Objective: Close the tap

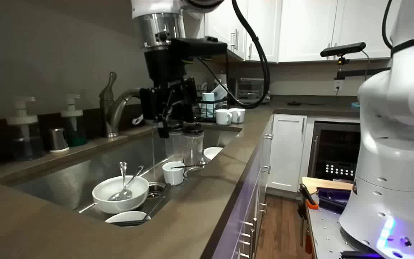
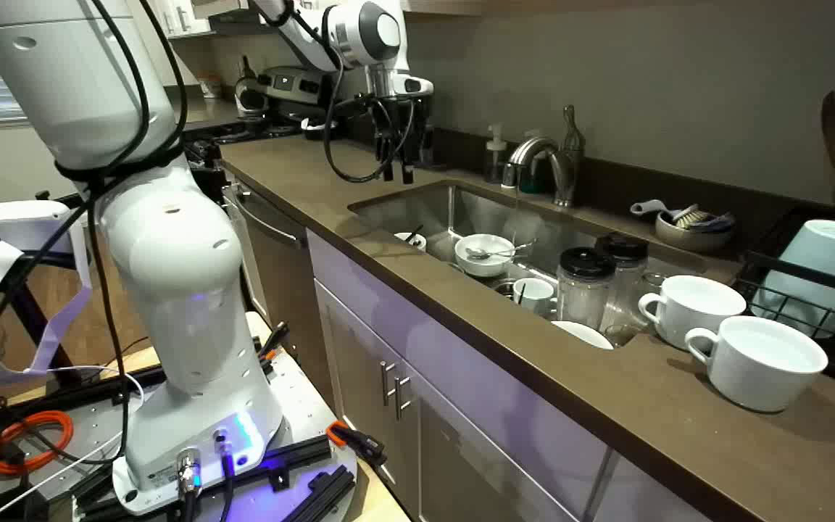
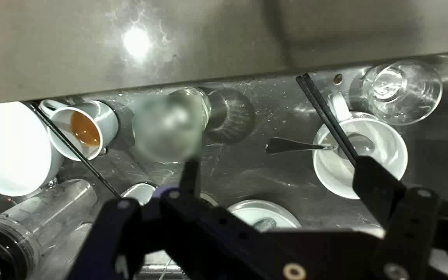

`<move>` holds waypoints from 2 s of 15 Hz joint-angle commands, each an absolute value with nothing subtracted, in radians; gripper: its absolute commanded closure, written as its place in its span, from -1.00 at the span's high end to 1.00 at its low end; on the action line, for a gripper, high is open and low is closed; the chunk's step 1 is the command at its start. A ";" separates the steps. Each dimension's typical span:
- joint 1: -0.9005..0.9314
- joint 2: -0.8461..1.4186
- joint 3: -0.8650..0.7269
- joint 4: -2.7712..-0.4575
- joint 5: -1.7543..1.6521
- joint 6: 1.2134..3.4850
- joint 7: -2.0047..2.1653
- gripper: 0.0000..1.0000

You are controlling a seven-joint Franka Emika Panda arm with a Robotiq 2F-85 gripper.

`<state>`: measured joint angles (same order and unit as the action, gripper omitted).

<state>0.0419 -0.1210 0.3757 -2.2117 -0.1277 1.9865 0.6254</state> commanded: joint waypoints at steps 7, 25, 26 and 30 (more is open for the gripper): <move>0.095 -0.127 0.311 -2.210 -0.203 2.008 0.652 1.00; 0.038 -0.121 0.179 -2.057 -0.781 2.362 0.727 1.00; 0.037 -0.114 0.171 -2.036 -0.799 2.370 0.736 1.00; 0.035 -0.069 0.133 -1.978 -0.827 2.502 0.769 1.00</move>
